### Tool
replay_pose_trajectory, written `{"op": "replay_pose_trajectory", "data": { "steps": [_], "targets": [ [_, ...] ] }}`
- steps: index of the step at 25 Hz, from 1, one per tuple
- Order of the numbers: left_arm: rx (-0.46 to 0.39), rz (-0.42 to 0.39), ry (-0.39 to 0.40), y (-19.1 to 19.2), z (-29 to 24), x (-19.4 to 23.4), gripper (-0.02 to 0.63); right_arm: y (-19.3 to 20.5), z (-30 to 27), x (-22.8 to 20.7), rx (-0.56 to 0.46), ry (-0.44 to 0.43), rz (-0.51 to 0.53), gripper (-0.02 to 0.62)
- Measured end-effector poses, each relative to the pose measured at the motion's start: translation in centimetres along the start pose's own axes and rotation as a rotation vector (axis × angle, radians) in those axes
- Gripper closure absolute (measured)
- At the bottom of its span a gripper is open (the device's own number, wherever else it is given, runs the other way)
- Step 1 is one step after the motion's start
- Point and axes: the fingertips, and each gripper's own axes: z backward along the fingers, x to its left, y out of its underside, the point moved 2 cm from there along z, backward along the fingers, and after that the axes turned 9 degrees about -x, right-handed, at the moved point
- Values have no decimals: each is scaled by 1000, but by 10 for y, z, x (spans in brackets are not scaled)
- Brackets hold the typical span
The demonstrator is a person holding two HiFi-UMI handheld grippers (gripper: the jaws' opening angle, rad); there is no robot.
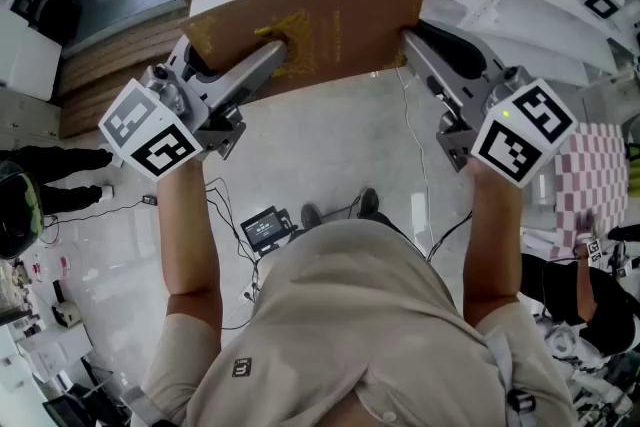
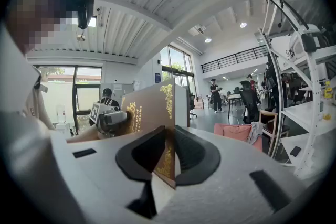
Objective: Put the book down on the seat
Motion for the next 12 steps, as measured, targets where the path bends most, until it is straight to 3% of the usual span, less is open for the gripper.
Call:
{"op": "replay_pose_trajectory", "data": {
  "steps": [12],
  "targets": [
    [10, 29, 18, 10, 7, 5, 316, 13, -2, 5, 16, 34, -8, 552]
  ]
}}
